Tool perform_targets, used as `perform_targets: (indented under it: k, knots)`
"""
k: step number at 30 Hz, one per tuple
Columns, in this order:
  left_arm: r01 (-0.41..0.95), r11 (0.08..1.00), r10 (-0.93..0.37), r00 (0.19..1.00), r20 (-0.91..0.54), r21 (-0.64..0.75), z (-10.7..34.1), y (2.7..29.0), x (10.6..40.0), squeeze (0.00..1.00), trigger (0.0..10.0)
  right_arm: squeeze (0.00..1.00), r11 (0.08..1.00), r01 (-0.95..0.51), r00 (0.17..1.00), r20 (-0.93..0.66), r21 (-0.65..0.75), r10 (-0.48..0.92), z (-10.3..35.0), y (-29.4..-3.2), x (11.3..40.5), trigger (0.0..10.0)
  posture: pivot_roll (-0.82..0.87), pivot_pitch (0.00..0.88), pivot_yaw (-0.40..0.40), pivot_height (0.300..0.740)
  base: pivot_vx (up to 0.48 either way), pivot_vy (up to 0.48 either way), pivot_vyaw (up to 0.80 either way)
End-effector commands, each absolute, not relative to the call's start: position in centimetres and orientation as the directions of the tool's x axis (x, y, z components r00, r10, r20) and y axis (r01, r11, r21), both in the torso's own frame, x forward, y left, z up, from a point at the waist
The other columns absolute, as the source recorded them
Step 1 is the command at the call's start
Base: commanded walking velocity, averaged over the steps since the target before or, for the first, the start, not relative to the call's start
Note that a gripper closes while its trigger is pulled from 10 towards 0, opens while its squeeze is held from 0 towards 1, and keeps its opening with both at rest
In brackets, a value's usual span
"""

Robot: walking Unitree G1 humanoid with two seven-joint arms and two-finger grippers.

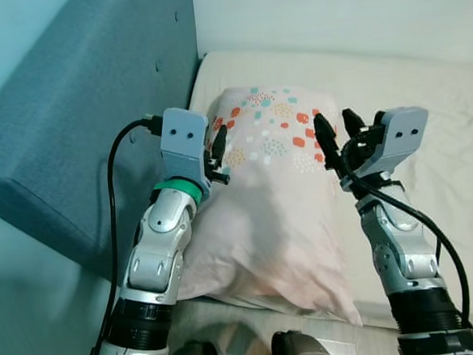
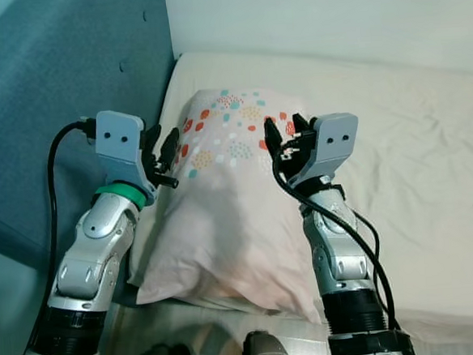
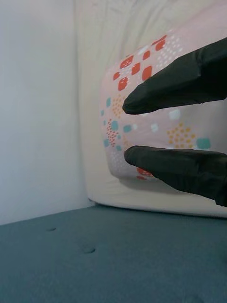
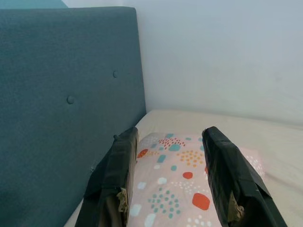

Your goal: Clean up the room

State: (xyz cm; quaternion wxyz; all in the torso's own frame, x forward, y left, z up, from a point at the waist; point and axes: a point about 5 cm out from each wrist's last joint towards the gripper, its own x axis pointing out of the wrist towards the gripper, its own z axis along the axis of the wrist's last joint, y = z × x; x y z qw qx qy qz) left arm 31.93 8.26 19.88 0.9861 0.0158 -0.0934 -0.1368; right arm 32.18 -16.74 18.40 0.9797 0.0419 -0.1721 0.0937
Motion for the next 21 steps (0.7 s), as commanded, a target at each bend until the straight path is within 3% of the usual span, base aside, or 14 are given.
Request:
perform_targets:
  k: [1,12,21]
  knots:
    - [0.27,0.962,-0.274,0.948,0.164,0.051,19.3,8.2,31.9,0.0,10.0,0.0,0.984,-0.172,0.933,0.328,0.055,0.145,17.8,-17.2,32.1,10.0,-0.08,0.034,0.031,0.74,0.0,0.0,0.0]
    - [0.275,0.96,-0.28,0.943,0.178,0.052,19.4,8.1,31.9,0.0,10.0,0.0,0.983,-0.178,0.926,0.346,0.038,0.154,17.9,-16.2,32.2,10.0,-0.07,0.035,0.036,0.74,0.0,0.0,0.0]
    - [0.291,0.955,-0.296,0.936,0.189,0.052,19.6,7.9,31.7,0.0,10.0,0.0,0.984,-0.176,0.928,0.341,0.04,0.152,17.6,-15.9,32.3,10.0,-0.07,0.034,0.038,0.74,-0.311,0.0,0.0]
